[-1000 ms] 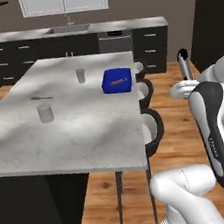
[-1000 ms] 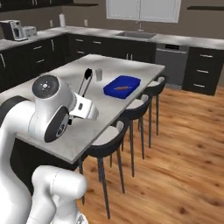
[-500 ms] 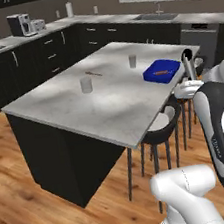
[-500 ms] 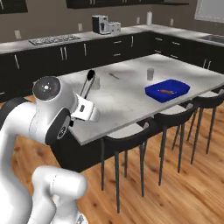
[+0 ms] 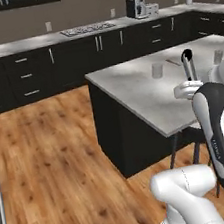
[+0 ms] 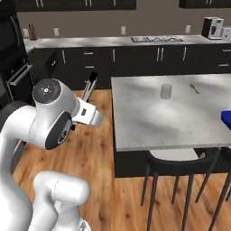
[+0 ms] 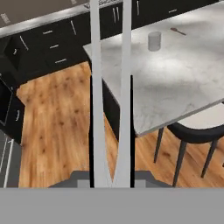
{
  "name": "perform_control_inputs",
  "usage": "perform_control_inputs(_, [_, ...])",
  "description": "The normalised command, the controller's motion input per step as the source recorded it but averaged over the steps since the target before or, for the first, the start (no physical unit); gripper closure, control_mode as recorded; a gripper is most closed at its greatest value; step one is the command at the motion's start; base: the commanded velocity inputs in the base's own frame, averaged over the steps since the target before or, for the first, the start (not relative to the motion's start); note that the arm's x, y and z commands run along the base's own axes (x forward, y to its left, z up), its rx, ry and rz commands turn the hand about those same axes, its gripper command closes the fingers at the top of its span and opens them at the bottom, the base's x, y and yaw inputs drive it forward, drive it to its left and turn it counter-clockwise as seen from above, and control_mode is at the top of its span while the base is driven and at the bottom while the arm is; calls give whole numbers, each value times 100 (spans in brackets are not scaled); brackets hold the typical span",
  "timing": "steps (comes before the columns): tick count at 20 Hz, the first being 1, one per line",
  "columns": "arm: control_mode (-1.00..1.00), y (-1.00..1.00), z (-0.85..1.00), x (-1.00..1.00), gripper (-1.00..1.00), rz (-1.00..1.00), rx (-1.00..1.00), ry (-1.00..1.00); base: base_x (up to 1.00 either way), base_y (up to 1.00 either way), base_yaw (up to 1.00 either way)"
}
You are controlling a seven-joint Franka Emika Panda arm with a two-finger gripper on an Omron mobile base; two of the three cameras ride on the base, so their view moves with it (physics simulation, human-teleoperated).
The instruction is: Take the tongs from the drawer on the right and place them on the dining counter next to the tray containing the kebab skewer.
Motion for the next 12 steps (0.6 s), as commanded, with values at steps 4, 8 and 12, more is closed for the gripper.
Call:
perform_control_inputs(4, [100,0,0,0,100,0,0,0,-32,-78,75])
perform_control_inputs(8, [100,0,0,0,100,0,0,0,-19,-100,47])
perform_control_inputs(12, [100,0,0,0,100,0,0,0,-26,-100,20])
